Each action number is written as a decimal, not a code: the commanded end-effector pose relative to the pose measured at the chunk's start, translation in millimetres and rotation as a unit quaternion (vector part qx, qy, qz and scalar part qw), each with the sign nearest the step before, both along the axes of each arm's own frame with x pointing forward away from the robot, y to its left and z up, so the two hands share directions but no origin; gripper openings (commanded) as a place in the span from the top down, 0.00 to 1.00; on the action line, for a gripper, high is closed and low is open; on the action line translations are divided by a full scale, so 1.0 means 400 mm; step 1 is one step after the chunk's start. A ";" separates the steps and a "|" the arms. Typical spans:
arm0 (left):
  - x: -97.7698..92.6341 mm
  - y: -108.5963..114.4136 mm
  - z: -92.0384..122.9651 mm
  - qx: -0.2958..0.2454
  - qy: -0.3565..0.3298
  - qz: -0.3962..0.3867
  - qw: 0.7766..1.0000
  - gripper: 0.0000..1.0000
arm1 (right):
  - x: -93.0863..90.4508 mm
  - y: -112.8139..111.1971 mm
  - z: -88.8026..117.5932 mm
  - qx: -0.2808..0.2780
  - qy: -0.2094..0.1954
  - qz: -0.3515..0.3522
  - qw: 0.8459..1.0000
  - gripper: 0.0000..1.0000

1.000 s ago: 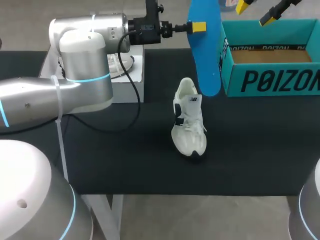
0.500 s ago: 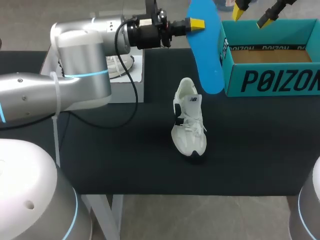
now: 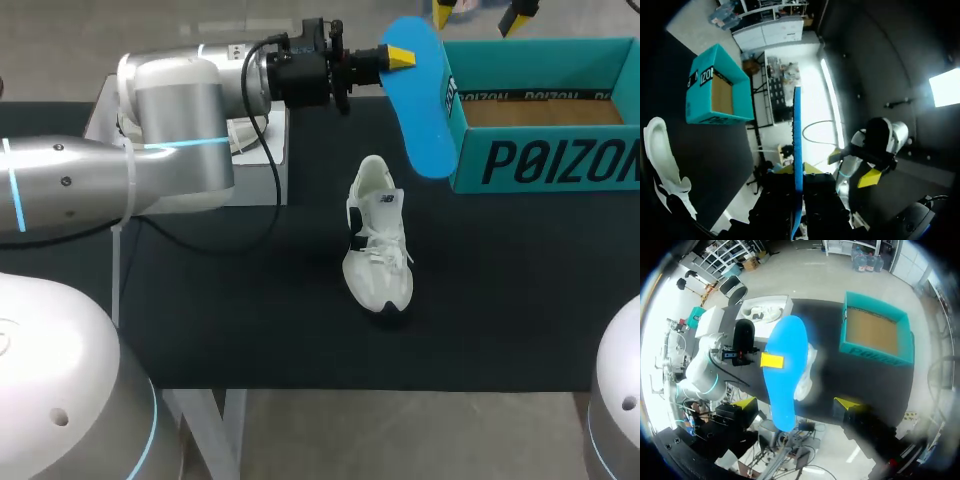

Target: Take the shoe out of the shoebox, open the shoe tongue, remove and reinsert the insole, then place the shoe into the shoebox

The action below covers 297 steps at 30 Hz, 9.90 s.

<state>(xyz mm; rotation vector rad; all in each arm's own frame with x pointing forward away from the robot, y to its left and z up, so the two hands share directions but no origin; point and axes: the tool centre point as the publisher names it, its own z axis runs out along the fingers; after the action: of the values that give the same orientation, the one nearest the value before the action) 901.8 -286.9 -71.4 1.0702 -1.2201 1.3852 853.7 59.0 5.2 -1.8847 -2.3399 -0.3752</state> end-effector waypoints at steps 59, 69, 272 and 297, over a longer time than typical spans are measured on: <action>0.013 -0.058 -0.066 0.032 0.104 -0.089 0.990 1.00 | -0.004 0.088 0.012 -0.143 0.002 -0.126 0.982 0.00; 0.018 -0.057 -0.064 0.033 0.105 -0.092 0.990 1.00 | 0.004 0.092 0.012 -0.142 0.002 -0.125 0.982 0.00; 0.095 -0.078 0.112 0.007 -0.997 0.079 0.022 1.00 | 0.149 0.035 -0.078 0.508 0.013 -0.085 0.857 0.90; 0.149 0.045 0.091 -0.002 -0.998 0.024 0.064 0.00 | 0.153 0.017 -0.079 0.505 -0.002 -0.082 0.859 1.00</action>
<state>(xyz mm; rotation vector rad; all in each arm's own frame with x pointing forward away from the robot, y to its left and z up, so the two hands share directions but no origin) 953.0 -300.1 -37.9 1.1863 1.2067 -1.2008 917.2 68.8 -28.1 -1.4611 -1.4217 -1.2954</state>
